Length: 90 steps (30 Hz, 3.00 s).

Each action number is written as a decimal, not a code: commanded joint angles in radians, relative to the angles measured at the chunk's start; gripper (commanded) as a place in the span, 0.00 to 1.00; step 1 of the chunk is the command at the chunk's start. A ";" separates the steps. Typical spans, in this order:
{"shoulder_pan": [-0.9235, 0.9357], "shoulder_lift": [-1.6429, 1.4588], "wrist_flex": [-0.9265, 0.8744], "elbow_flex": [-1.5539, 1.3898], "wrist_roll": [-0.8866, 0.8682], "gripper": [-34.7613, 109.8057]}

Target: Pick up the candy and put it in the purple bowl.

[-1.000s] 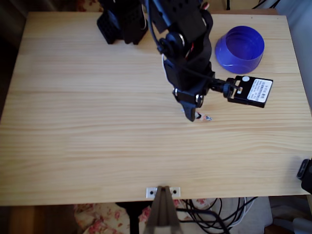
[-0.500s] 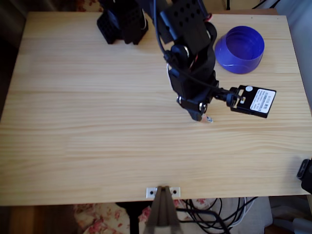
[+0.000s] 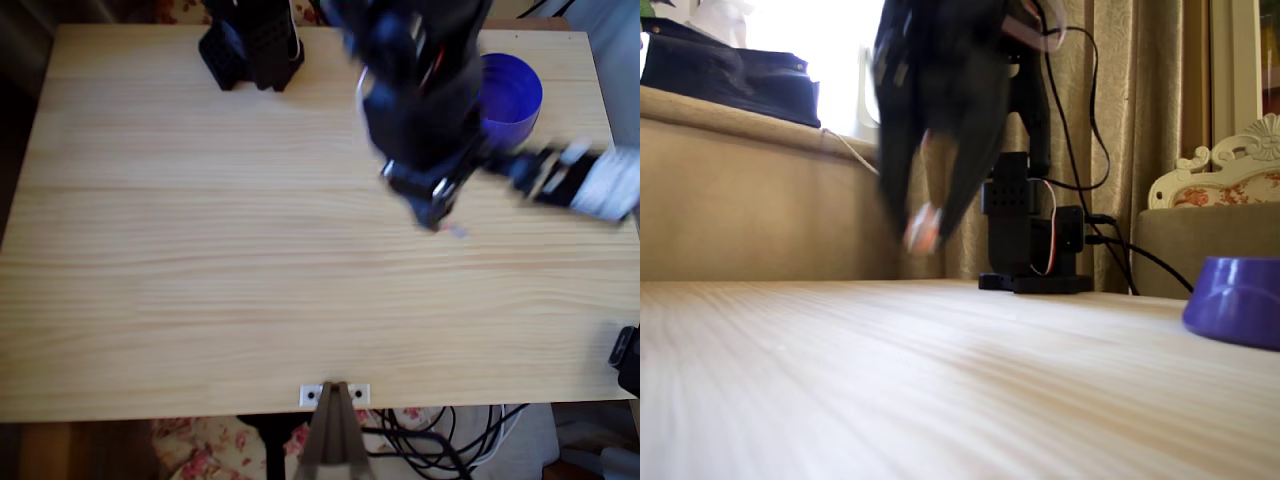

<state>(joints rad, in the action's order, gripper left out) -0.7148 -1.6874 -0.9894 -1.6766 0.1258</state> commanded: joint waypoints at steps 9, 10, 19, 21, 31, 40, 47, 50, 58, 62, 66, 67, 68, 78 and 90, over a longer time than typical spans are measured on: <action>-0.494 -0.126 0.002 0.173 -0.097 0.24; -0.515 -0.101 0.011 0.187 -0.101 0.24; -0.600 0.044 0.146 0.167 -0.129 0.24; -0.609 0.043 0.176 0.126 -0.138 0.24; -0.624 0.009 0.261 -0.051 -0.129 0.24; -0.603 -0.084 0.255 -0.144 -0.092 0.32; -0.597 -0.143 0.215 -0.138 -0.077 0.37; -0.583 -0.166 0.183 -0.098 -0.054 0.34; -0.377 -0.224 0.052 0.114 0.130 0.24; -0.166 -0.253 0.028 0.140 0.213 0.24; 0.058 -0.295 -0.020 0.118 0.241 0.24; 0.115 -0.318 -0.018 0.092 0.245 0.24; 0.173 -0.342 -0.017 0.061 0.229 0.24; 0.703 -0.627 0.236 -0.511 0.025 0.24; 0.894 -1.192 0.120 -1.072 -0.067 0.24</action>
<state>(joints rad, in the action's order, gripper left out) 0.1549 -2.6477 -0.7961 -2.6783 0.0644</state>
